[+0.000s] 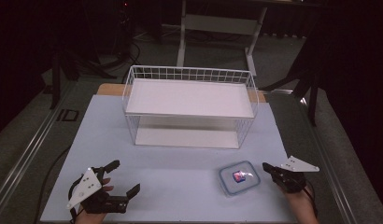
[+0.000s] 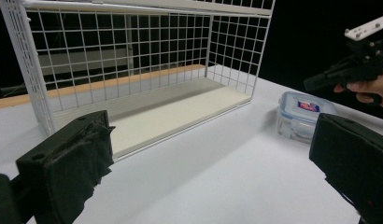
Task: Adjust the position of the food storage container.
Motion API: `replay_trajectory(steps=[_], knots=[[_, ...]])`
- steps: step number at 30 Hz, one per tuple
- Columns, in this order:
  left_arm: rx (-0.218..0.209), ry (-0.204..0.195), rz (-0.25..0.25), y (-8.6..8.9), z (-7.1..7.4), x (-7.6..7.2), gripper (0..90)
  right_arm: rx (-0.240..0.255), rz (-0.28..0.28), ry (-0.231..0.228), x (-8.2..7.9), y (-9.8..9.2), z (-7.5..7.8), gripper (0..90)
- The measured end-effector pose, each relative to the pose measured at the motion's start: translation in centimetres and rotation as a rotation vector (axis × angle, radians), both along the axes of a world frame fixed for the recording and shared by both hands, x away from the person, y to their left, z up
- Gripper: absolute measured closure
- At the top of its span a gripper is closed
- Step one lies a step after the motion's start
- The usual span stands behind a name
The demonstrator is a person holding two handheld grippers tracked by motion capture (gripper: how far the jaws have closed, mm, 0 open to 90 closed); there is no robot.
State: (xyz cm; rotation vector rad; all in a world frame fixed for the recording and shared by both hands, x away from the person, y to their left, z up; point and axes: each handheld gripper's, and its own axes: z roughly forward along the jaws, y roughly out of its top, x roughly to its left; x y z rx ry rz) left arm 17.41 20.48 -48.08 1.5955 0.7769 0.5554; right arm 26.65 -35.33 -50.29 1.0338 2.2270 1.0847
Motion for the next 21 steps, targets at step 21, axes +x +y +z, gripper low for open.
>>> replay_trajectory(steps=[21], knots=[[0.006,-0.003,-0.004,-0.1,0.0,0.1,0.3,0.01,0.165,0.187,-1.7,1.2,-2.1,90.0]])
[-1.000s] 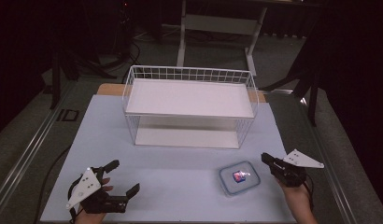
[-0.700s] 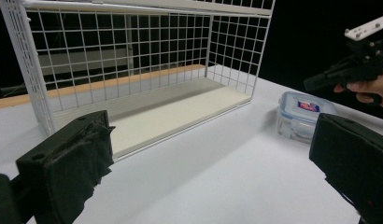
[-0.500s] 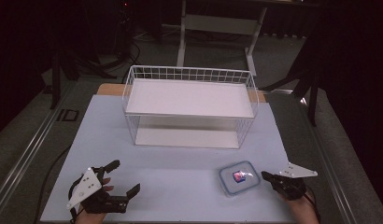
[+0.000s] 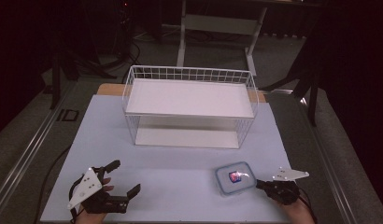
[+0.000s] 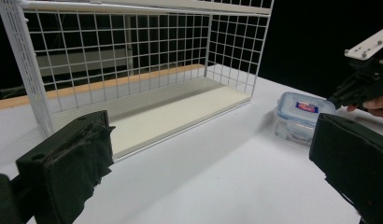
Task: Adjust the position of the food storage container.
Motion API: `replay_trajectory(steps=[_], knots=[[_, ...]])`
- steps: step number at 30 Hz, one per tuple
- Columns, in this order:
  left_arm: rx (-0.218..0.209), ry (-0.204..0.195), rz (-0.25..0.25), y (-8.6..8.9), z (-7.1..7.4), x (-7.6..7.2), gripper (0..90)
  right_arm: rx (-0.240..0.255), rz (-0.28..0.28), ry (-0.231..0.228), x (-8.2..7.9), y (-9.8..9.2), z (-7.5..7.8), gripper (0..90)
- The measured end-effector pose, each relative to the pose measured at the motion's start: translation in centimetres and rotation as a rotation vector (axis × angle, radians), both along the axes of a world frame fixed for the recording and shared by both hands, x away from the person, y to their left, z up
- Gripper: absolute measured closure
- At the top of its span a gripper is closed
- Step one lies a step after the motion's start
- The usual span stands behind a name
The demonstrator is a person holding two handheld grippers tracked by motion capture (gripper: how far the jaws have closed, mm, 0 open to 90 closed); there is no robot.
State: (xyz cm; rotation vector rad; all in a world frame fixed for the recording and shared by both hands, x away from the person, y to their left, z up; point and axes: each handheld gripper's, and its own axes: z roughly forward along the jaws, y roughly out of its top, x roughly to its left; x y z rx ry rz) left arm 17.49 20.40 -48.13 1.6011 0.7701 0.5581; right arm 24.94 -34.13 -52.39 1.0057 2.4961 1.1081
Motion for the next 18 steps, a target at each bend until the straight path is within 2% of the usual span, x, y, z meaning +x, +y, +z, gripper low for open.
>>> replay_trajectory(steps=[6,18], knots=[[0.002,0.0,0.001,0.0,0.0,-0.1,0.3,-0.015,0.089,0.003,0.3,2.2,0.1,90.0],[0.002,0.005,-0.001,0.0,0.0,0.0,0.3,-0.021,0.184,0.015,1.7,6.4,0.2,90.0]])
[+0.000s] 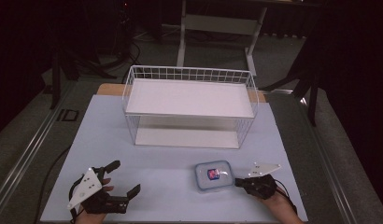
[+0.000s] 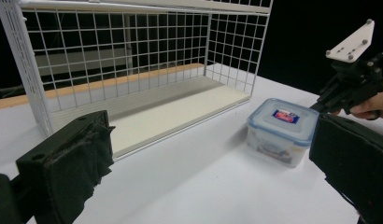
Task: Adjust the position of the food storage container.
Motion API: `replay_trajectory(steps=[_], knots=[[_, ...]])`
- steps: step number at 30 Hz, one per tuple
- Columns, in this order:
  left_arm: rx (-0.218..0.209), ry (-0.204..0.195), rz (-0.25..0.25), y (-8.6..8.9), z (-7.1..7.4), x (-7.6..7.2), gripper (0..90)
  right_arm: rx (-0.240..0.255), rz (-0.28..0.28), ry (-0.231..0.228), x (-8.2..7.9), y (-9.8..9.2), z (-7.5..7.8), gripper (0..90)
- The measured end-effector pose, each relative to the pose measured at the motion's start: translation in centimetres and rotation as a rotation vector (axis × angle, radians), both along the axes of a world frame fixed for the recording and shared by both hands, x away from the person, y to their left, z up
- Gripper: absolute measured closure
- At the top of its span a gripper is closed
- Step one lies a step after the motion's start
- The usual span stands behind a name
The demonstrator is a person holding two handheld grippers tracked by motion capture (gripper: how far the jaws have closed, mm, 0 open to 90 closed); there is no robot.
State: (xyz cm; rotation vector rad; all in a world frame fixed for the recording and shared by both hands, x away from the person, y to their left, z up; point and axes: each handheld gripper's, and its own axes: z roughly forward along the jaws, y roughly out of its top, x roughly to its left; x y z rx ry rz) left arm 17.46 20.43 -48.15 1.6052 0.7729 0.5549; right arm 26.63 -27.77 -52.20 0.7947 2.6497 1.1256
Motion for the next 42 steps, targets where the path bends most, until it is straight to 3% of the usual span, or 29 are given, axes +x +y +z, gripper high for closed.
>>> replay_trajectory(steps=[7,15,34,42], knots=[[0.006,0.007,0.001,-0.1,-0.1,0.0,0.4,0.005,0.057,0.014,0.5,2.8,0.0,90.0],[0.012,0.008,-0.003,-0.1,-0.1,0.0,0.4,-0.002,0.079,0.004,0.7,5.3,-0.3,90.0],[0.021,0.023,-0.016,-0.3,-0.2,0.1,0.4,0.004,0.123,0.001,2.1,9.1,-0.5,90.0],[0.043,0.026,-0.012,-0.4,-0.3,0.1,0.4,0.018,0.145,0.007,2.4,10.3,-0.6,90.0]])
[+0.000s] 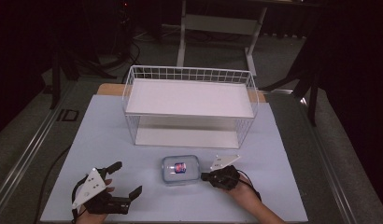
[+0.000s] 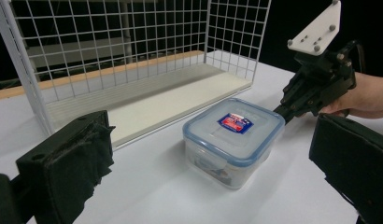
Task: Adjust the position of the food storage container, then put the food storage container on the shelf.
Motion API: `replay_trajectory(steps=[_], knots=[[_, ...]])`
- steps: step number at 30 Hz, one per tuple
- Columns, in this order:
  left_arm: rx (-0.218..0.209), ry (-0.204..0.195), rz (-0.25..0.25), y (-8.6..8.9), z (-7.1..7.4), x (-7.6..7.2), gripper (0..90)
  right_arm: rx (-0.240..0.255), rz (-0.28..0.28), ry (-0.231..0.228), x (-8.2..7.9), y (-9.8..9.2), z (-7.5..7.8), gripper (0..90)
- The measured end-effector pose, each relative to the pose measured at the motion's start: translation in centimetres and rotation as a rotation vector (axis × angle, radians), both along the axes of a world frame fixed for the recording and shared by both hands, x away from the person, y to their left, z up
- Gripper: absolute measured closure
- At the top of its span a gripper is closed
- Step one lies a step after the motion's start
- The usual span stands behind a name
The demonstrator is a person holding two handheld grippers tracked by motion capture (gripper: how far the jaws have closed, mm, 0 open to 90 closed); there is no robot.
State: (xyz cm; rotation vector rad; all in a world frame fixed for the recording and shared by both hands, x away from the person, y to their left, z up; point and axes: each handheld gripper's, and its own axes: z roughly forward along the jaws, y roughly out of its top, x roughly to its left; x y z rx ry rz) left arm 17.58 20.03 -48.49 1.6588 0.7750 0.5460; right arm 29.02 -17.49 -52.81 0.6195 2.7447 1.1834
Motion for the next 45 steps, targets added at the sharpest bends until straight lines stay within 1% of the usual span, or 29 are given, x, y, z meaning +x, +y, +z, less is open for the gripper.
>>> replay_trajectory(steps=[7,10,12,13,14,16,17,19,20,21,22,24,25,26,27,28,30,31,32,33,34,35,37,38,40,41,42,43,45], knots=[[-0.013,0.014,-0.024,-0.1,-0.1,0.1,0.4,0.002,-0.01,-0.012,-0.3,-0.2,0.4,89.8],[-0.028,0.039,-0.056,-0.1,-0.1,0.3,0.4,0.02,-0.027,-0.032,-0.9,-1.0,1.2,86.6],[-0.03,0.059,-0.094,-0.2,-0.2,0.5,0.4,0.04,-0.04,-0.04,-1.3,-1.5,1.9,83.3],[-0.02,0.064,-0.104,-0.4,-0.2,0.5,0.4,0.062,-0.047,-0.043,-1.5,-1.9,2.2,79.4],[-0.002,0.07,-0.116,-0.6,-0.2,0.6,0.4,0.079,-0.056,-0.047,-1.7,-2.2,2.6,71.0],[0.012,0.077,-0.137,-1.0,-0.1,0.6,0.4,0.099,-0.084,-0.062,-2.1,-2.6,3.1,52.0],[0.024,0.087,-0.141,-1.2,-0.1,0.7,0.4,0.115,-0.095,-0.057,-2.2,-2.7,3.3,42.2],[0.037,0.118,-0.146,-1.6,0.2,0.8,0.4,0.134,-0.097,-0.054,-2.3,-2.9,3.6,21.6],[0.037,0.154,-0.141,-1.9,0.4,0.9,0.4,0.133,-0.099,-0.054,-2.4,-3.0,3.8,17.2],[0.025,0.166,-0.148,-2.0,0.6,1.0,0.4,0.156,-0.115,-0.066,-2.5,-3.1,4.1,16.1],[0.02,0.178,-0.162,-2.1,0.8,1.1,0.4,0.173,-0.124,-0.061,-2.5,-3.2,4.3,13.5],[0.014,0.183,-0.168,-2.2,1.1,1.2,0.4,0.187,-0.12,-0.052,-2.5,-3.3,4.5,11.9],[0.012,0.167,-0.182,-2.5,1.8,1.4,0.4,0.2,-0.124,-0.064,-2.6,-3.4,4.8,11.9],[0.008,0.154,-0.187,-2.6,2.2,1.5,0.4,0.205,-0.156,-0.107,-2.8,-3.5,5.4,12.8],[0.009,0.14,-0.18,-2.8,2.5,1.6,0.4,0.208,-0.169,-0.139,-3.0,-3.5,5.8,13.3],[0.004,0.135,-0.188,-3.0,3.0,1.9,0.4,0.219,-0.176,-0.163,-3.1,-3.5,6.1,13.6],[0.003,0.14,-0.191,-3.3,3.5,2.4,0.4,0.241,-0.209,-0.24,-3.5,-3.5,7.0,13.5],[0.003,0.14,-0.191,-3.3,3.5,2.4,0.4,0.241,-0.209,-0.24,-3.5,-3.5,7.0,13.5],[0.002,0.14,-0.193,-3.4,3.9,2.8,0.4,0.245,-0.22,-0.274,-3.7,-3.5,7.3,13.5],[0.008,0.137,-0.193,-3.5,4.1,3.1,0.4,0.239,-0.262,-0.352,-3.9,-3.3,8.0,12.6],[0.008,0.129,-0.2,-3.6,4.2,3.4,0.4,0.239,-0.262,-0.352,-3.9,-3.3,8.0,12.6],[0.015,0.127,-0.199,-3.6,4.2,3.6,0.4,0.257,-0.272,-0.349,-3.7,-3.3,8.4,12.8],[0.023,0.138,-0.198,-3.7,4.3,3.9,0.4,0.257,-0.272,-0.349,-3.7,-3.3,8.4,12.8],[0.004,0.159,-0.209,-3.7,4.2,4.4,0.4,0.259,-0.281,-0.346,-3.6,-3.2,8.6,13.6],[-0.014,0.192,-0.195,-3.7,4.1,5.0,0.4,0.261,-0.279,-0.328,-3.4,-3.0,8.8,14.7],[-0.014,0.205,-0.184,-3.8,4.1,5.4,0.4,0.264,-0.268,-0.317,-3.3,-2.7,8.8,19.2],[-0.014,0.205,-0.184,-3.8,4.1,5.4,0.4,0.264,-0.268,-0.317,-3.3,-2.7,8.8,19.2],[-0.01,0.214,-0.183,-3.9,4.0,5.6,0.4,0.269,-0.267,-0.295,-3.2,-2.7,8.7,19.3],[0.003,0.242,-0.171,-4.1,3.7,6.2,0.4,0.266,-0.292,-0.159,-2.4,-2.5,8.1,19.7]])
